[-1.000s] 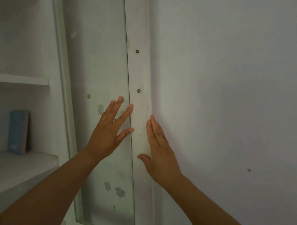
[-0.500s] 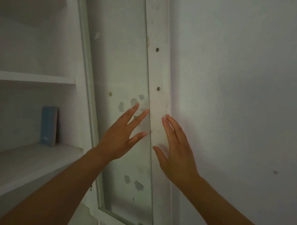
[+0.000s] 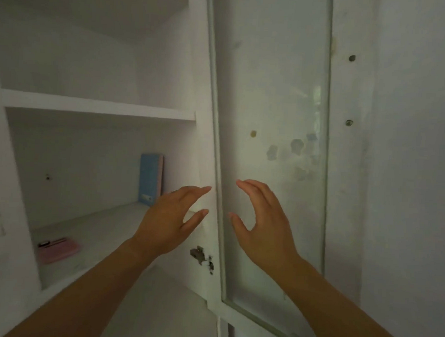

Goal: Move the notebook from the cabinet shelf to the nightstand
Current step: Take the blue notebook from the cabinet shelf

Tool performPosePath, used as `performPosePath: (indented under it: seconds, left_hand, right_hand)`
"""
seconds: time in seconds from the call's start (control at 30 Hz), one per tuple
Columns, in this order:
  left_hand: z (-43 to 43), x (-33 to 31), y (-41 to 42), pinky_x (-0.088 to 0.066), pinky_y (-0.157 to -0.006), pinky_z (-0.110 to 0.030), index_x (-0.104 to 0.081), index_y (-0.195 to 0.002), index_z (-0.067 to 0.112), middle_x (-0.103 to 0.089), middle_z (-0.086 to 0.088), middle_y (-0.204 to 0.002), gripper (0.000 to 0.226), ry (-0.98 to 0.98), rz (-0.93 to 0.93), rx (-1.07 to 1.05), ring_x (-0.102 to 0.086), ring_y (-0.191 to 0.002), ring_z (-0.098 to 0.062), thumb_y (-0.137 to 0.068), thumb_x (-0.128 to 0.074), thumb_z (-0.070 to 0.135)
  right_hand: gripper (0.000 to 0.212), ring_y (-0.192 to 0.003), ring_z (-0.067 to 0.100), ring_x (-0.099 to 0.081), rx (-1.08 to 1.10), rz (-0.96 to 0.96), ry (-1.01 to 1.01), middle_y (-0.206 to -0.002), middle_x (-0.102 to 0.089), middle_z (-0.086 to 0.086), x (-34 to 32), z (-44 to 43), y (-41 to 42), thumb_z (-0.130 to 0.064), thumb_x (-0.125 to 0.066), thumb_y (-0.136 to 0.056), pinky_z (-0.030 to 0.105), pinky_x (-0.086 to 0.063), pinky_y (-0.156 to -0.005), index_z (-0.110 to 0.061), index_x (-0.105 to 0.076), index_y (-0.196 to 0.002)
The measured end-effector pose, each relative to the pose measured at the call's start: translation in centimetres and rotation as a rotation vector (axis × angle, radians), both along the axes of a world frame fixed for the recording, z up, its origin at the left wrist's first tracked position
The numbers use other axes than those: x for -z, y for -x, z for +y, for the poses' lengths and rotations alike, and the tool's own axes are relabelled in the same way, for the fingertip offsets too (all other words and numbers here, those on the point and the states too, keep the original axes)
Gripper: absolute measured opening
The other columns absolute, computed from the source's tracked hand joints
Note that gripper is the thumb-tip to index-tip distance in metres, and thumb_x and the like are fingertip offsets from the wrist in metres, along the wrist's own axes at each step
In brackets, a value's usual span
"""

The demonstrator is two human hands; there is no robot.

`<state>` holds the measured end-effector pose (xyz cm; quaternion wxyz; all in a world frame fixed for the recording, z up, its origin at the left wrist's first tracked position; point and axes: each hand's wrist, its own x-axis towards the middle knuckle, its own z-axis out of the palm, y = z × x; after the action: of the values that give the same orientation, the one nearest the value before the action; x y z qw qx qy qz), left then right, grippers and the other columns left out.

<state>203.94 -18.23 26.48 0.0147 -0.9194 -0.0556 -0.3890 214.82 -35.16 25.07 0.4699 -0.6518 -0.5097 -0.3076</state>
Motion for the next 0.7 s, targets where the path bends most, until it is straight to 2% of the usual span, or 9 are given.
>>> performPosePath:
  seconds: [0.07, 0.2, 0.33, 0.43, 0.5, 0.6, 0.7]
  left_hand:
    - [1.8, 0.1, 1.7, -0.034, -0.095, -0.026, -0.034, -0.136, 0.038, -0.050, 0.007, -0.133, 0.052, -0.008, -0.001, -0.041, -0.046, -0.119, -0.011, -0.088, -0.029, 0.056]
    - [5.7, 0.7, 4.5, -0.036, -0.100, -0.028, -0.036, -0.136, 0.035, -0.050, 0.005, -0.135, 0.061, 0.018, 0.010, -0.102, -0.046, -0.122, -0.015, -0.085, -0.020, 0.065]
    - [9.1, 1.9, 6.1, -0.032, -0.099, -0.022, -0.034, -0.137, 0.035, -0.045, 0.008, -0.138, 0.065, 0.076, 0.022, -0.158, -0.042, -0.125, -0.011, -0.080, -0.023, 0.065]
    - [11.2, 2.9, 6.6, -0.037, -0.104, -0.031, -0.032, -0.138, 0.037, -0.041, 0.009, -0.141, 0.064, 0.126, 0.019, -0.183, -0.039, -0.128, -0.010, -0.081, -0.026, 0.064]
    - [12.0, 3.3, 6.7, -0.037, -0.105, -0.035, -0.029, -0.140, 0.036, -0.039, 0.007, -0.144, 0.060, 0.164, 0.004, -0.197, -0.037, -0.130, -0.010, -0.085, -0.034, 0.060]
    - [12.6, 3.4, 6.2, -0.037, -0.105, -0.034, -0.029, -0.140, 0.038, -0.040, 0.007, -0.142, 0.053, 0.205, -0.042, -0.174, -0.038, -0.129, -0.010, -0.089, -0.041, 0.049]
    - [13.3, 3.1, 5.2, -0.035, -0.104, -0.030, -0.030, -0.139, 0.036, -0.040, 0.007, -0.142, 0.054, 0.207, -0.095, -0.174, -0.038, -0.129, -0.010, -0.089, -0.042, 0.049]
  right_hand:
    - [0.050, -0.124, 0.011, -0.041, -0.026, 0.006, 0.018, -0.135, -0.045, -0.002, 0.4, 2.3, 0.9, -0.029, -0.058, -0.086, 0.017, -0.028, -0.100, -0.020, -0.042, -0.132]
    - [0.051, -0.120, 0.003, -0.038, -0.095, 0.039, 0.013, -0.134, -0.045, -0.003, 1.3, 6.7, 2.5, -0.025, -0.062, -0.085, 0.011, -0.025, -0.098, -0.021, -0.042, -0.132]
    - [0.052, -0.120, 0.008, -0.042, -0.172, 0.068, 0.020, -0.135, -0.043, -0.003, 2.3, 10.5, 3.9, -0.026, -0.062, -0.086, 0.019, -0.034, -0.097, -0.021, -0.041, -0.133]
    - [0.054, -0.119, 0.012, -0.045, -0.209, 0.102, 0.040, -0.137, -0.042, -0.002, 2.9, 13.0, 4.4, -0.030, -0.061, -0.086, 0.028, -0.043, -0.097, -0.020, -0.040, -0.134]
    - [0.055, -0.118, 0.014, -0.046, -0.219, 0.102, 0.052, -0.137, -0.042, -0.001, 3.1, 14.6, 4.3, -0.031, -0.060, -0.085, 0.032, -0.045, -0.096, -0.018, -0.040, -0.135]
    - [0.054, -0.114, 0.012, -0.047, -0.248, 0.117, 0.042, -0.134, -0.043, 0.000, 3.0, 17.0, 3.6, -0.027, -0.062, -0.085, 0.029, -0.046, -0.094, -0.017, -0.041, -0.134]
    - [0.053, -0.112, 0.009, -0.046, -0.280, 0.148, 0.020, -0.131, -0.045, 0.001, 2.7, 19.5, 2.4, -0.022, -0.064, -0.085, 0.025, -0.045, -0.093, -0.016, -0.042, -0.132]
